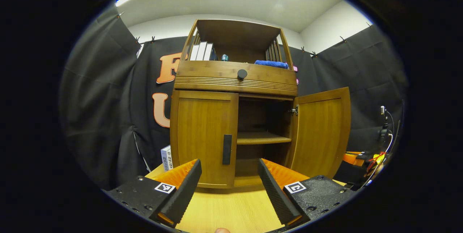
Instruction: Open the right door of the double-door shoe cabinet with the right hand, and open the left door with the left hand.
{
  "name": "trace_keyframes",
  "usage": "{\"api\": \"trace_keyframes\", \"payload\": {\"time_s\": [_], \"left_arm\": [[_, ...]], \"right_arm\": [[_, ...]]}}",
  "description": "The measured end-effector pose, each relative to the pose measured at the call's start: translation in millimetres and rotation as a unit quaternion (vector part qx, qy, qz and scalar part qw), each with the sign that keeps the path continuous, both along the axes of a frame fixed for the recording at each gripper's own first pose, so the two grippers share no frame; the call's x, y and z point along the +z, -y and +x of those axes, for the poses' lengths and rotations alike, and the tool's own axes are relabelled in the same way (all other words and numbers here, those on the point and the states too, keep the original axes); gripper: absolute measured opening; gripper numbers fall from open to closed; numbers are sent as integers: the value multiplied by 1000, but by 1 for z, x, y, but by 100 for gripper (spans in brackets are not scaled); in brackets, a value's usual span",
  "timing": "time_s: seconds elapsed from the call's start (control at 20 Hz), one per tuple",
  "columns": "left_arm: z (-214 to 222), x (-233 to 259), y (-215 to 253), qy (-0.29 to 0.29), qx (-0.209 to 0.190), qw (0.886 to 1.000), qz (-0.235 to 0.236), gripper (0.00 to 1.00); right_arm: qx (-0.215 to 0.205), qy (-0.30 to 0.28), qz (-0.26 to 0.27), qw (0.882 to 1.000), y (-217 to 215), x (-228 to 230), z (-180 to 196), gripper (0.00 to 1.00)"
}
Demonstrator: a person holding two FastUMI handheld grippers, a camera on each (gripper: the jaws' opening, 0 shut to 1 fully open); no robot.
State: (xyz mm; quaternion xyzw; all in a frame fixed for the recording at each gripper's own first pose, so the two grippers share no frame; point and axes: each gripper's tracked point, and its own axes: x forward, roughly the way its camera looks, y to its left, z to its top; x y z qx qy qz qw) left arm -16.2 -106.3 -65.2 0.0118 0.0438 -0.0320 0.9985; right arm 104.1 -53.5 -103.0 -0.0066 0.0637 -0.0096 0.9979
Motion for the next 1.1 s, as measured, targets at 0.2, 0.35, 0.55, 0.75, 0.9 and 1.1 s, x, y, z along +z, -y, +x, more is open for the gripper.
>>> {"api": "trace_keyframes", "payload": {"time_s": [0.2, 0.35, 0.55, 0.75, 0.9, 1.1], "left_arm": [[21, -8, -2, -8, 7, 1000, 0, 92], [42, -16, -3, -10, 14, 1000, 6, 98], [74, -31, -1, -20, 17, 1000, 13, 95], [108, -50, 2, -23, 21, 999, 28, 92], [135, -67, 10, -39, 12, 999, 22, 92], [164, -89, 11, -60, 12, 998, 6, 92]], "right_arm": [[-20, 2, -5, 1000, 5, 1, -2, 8], [-45, 9, -3, 999, 11, 8, -6, 8], [-52, 26, 8, 998, 15, 13, -18, 10], [-58, 25, 13, 998, 15, 15, -24, 36], [-61, 28, 10, 998, 16, 17, -25, 42], [-69, 30, 5, 997, 19, 18, -25, 64]]}}
